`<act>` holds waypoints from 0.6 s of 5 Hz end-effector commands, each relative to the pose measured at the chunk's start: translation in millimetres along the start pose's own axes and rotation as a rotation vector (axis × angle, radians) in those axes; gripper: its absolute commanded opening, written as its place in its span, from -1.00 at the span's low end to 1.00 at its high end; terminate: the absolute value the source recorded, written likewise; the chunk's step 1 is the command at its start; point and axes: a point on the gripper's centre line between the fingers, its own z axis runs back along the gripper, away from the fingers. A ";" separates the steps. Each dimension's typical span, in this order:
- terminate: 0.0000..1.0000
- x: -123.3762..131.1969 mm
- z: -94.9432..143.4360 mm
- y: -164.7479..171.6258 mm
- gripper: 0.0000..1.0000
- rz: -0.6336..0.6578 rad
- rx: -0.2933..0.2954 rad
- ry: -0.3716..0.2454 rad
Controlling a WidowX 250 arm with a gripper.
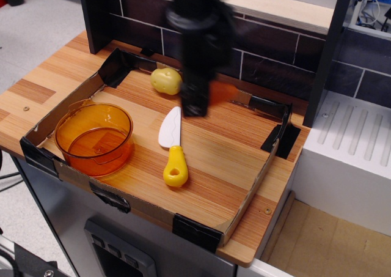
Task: Put carrot in pot
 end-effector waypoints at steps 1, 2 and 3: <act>-1.00 -96.3 29.0 4.3 -1.00 0.133 0.055 0.174; -1.00 -126.1 23.8 6.4 -1.00 0.147 0.088 0.241; -1.00 -141.0 10.5 7.5 -1.00 0.132 0.115 0.269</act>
